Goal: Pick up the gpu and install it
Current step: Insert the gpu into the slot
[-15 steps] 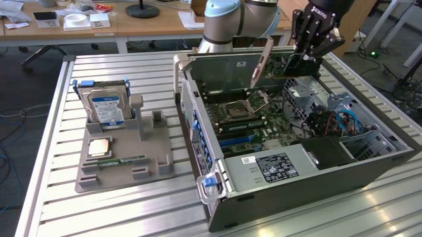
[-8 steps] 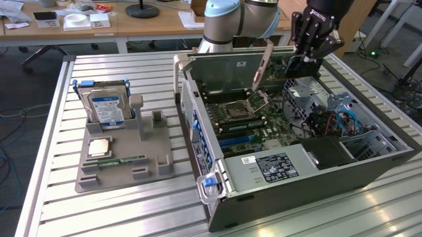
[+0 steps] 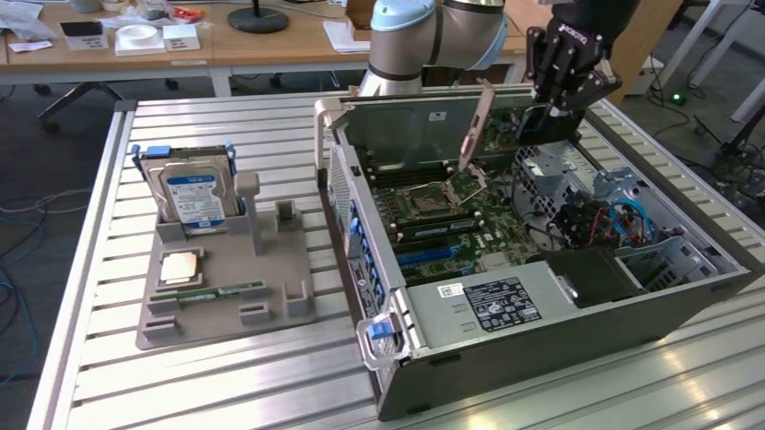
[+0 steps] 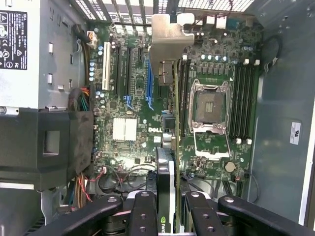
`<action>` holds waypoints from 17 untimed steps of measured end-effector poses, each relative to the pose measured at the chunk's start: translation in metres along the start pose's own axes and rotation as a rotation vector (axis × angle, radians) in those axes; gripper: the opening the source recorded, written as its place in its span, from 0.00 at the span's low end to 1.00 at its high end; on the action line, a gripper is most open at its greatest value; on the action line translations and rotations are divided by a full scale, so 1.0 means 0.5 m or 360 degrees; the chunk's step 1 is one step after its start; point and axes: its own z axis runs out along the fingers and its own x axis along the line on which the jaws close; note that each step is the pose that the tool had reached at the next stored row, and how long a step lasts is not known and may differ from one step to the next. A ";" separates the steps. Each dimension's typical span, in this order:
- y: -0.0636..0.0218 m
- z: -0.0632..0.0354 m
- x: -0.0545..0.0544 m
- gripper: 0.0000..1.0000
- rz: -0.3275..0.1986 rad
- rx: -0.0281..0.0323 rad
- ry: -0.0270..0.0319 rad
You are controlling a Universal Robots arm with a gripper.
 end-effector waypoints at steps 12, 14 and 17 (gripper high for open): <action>0.017 0.008 -0.001 0.27 0.0054 0.00004 0.00017; 0.018 0.009 -0.001 0.27 0.0057 0.00005 0.00014; 0.020 0.012 -0.001 0.27 0.0063 0.00005 0.00014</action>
